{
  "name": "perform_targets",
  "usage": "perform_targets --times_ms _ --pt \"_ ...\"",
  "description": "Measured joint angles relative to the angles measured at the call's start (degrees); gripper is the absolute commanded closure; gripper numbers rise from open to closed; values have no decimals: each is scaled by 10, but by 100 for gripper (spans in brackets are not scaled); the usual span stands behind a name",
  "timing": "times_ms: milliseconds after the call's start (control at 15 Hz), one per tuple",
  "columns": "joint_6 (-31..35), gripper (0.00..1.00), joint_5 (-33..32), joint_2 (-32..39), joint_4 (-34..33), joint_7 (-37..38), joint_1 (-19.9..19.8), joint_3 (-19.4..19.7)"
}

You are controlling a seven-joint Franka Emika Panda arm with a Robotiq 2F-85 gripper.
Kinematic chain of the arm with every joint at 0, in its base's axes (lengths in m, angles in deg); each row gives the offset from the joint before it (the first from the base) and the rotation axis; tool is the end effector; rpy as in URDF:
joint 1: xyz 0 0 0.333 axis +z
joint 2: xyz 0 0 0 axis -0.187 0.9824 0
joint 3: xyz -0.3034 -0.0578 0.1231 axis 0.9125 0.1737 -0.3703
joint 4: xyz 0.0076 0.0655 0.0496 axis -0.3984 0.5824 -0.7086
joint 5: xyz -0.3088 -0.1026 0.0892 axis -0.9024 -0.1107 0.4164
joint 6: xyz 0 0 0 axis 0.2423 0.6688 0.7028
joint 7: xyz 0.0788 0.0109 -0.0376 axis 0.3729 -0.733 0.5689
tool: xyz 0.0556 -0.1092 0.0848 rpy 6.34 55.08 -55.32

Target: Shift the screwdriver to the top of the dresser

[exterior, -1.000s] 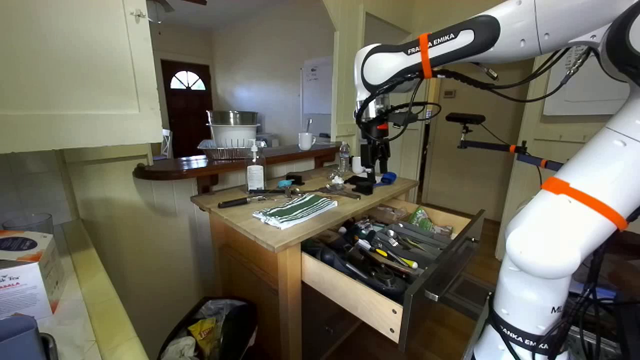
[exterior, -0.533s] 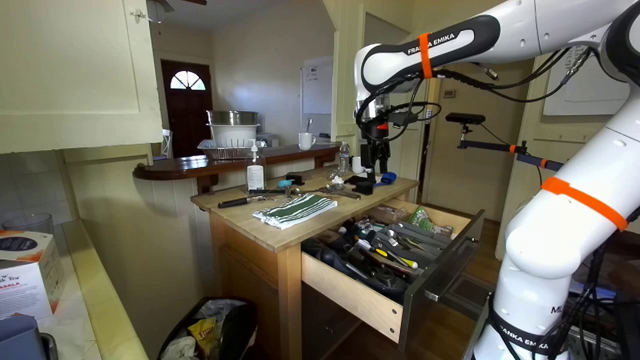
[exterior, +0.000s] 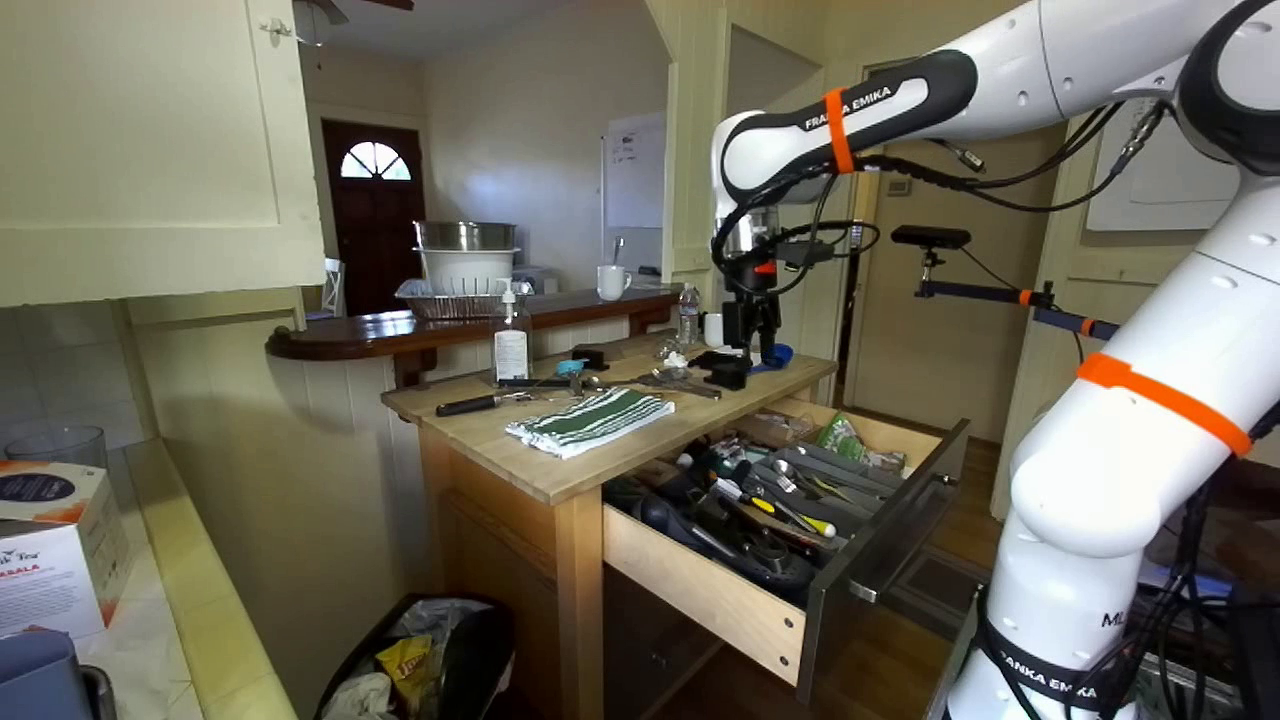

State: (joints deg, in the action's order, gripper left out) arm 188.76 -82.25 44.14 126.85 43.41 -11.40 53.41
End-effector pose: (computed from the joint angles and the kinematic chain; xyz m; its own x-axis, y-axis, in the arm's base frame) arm 0.3427 -0.0376 0.4927 0.9814 0.1360 -0.1355 0.1395 -0.9901 0.0163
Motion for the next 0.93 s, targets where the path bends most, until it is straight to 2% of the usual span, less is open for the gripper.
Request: perform_targets --times_ms 733,933 --pt "247 0 -14 158 82 -104 -62 83" --pt "323 0 -73 194 100 -106 -95 100"
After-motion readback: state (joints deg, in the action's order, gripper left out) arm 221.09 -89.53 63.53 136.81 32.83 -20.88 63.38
